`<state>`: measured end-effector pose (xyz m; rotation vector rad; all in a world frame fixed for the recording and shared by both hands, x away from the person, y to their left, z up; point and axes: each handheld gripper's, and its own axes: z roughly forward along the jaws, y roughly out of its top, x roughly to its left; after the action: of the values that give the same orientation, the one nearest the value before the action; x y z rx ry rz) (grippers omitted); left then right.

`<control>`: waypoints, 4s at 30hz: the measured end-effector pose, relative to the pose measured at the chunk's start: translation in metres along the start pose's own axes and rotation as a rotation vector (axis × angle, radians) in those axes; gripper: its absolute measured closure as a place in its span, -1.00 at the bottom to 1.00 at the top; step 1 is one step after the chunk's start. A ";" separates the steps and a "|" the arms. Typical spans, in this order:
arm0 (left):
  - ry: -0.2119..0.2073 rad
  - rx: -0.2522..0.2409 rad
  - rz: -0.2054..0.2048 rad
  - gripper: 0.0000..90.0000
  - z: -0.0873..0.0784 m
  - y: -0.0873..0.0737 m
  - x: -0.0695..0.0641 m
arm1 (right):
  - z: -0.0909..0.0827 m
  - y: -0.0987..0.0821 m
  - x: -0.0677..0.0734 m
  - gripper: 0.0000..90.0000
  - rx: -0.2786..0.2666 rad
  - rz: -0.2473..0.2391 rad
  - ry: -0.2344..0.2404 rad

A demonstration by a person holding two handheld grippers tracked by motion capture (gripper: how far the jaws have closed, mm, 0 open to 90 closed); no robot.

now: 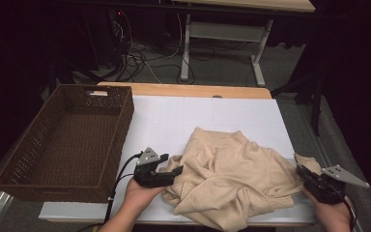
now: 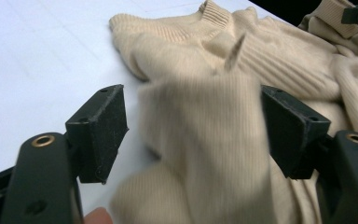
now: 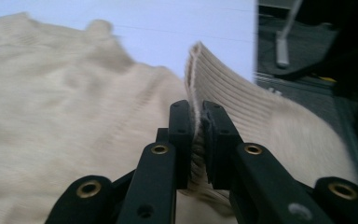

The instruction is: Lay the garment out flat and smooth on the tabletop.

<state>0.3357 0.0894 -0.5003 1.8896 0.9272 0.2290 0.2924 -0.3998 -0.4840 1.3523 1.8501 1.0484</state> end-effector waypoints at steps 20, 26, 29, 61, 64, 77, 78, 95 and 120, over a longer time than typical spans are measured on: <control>-0.089 0.266 0.004 0.17 0.053 0.017 0.006 | 0.082 0.020 0.037 -0.10 0.283 -0.054 -0.013; -0.030 0.212 0.069 0.57 0.041 0.027 0.004 | 0.081 0.023 0.045 0.89 0.261 -0.153 0.027; 0.017 0.179 0.110 0.63 0.035 0.040 0.004 | 0.079 0.032 0.034 0.90 0.215 -0.089 0.071; 0.107 -0.017 0.029 -0.41 -0.005 0.046 0.014 | 0.082 0.095 0.017 0.25 -0.044 -0.019 -0.028; 0.060 -0.003 0.045 -0.47 -0.017 0.021 0.001 | 0.072 0.086 0.030 0.25 -0.056 -0.029 0.014; 0.022 0.017 0.031 -1.00 -0.022 -0.021 -0.002 | 0.095 0.090 0.152 -0.06 -0.033 -0.214 0.263; 0.026 0.010 0.036 -1.00 -0.022 -0.022 -0.002 | 0.100 0.090 0.163 -0.09 -0.035 -0.225 0.277; 0.014 -0.011 0.053 -1.00 -0.026 -0.028 -0.002 | 0.062 0.060 0.160 0.84 -0.062 -0.300 0.237; -0.051 0.040 0.110 -0.70 0.031 0.012 -0.020 | -0.015 -0.026 0.060 0.40 -0.014 -0.081 0.134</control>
<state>0.3436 0.0519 -0.5014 1.9769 0.8001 0.2279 0.2499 -0.3501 -0.5000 1.2148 1.9736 1.1322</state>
